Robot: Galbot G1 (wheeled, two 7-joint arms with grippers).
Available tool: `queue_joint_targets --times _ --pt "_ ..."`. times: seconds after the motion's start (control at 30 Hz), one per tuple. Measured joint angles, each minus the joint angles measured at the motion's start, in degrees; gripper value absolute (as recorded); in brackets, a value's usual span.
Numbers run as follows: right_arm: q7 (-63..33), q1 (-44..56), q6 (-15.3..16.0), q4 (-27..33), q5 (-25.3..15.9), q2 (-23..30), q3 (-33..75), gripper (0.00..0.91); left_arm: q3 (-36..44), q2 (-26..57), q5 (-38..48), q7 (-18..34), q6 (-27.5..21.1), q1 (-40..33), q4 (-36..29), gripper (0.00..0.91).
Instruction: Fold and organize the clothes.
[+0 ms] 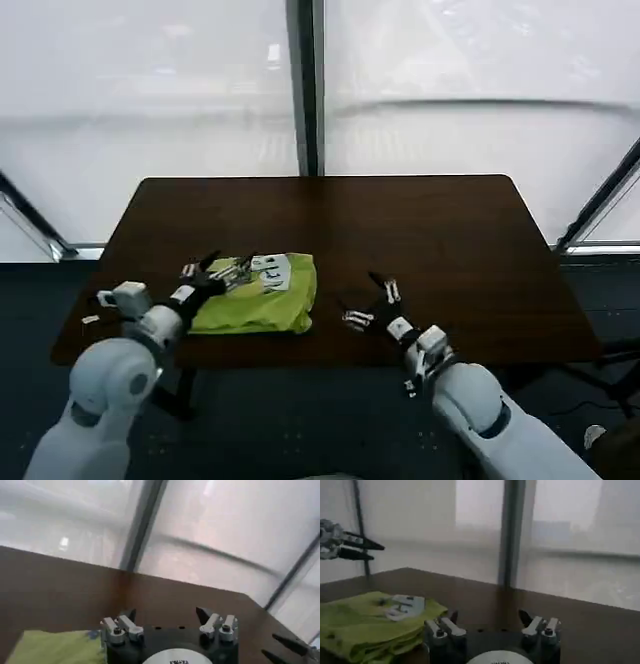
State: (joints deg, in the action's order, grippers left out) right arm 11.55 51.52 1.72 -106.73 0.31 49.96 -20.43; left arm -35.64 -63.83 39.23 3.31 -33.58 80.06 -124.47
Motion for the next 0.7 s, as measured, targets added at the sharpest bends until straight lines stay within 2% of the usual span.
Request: queue_joint_targets --times 0.13,0.17,0.2,0.23,0.4,0.57,0.7 --pt "-0.4 0.9 0.0 -0.1 1.0 -0.6 1.7 0.0 0.0 0.0 -0.1 0.0 0.0 -0.1 0.3 0.878" --pt "-1.0 1.2 0.0 -0.1 1.1 -0.7 2.3 0.293 0.1 0.0 -0.1 0.0 0.0 -0.2 0.3 0.878" --pt "-1.2 1.5 0.0 0.0 1.3 -0.7 2.7 0.293 0.1 0.0 -0.1 0.0 0.0 -0.2 0.4 0.878" --pt "-1.3 1.8 -0.1 0.0 1.5 -0.7 3.2 0.878 0.1 -0.1 -0.2 0.0 0.0 -0.2 0.6 0.878" --pt "-1.2 4.7 -2.8 -1.2 5.5 -1.1 6.5 0.878 0.2 0.0 -0.4 -0.1 0.1 -0.3 1.5 0.878" --pt "-0.8 10.9 -9.5 -3.4 12.5 -2.0 12.6 0.878 0.2 0.5 -3.4 -1.8 2.3 -0.3 2.8 0.878" --pt "-6.1 17.2 -10.3 -5.6 18.7 -1.3 18.1 0.878 0.2 0.6 -6.5 -2.7 5.2 -0.4 4.0 0.878"
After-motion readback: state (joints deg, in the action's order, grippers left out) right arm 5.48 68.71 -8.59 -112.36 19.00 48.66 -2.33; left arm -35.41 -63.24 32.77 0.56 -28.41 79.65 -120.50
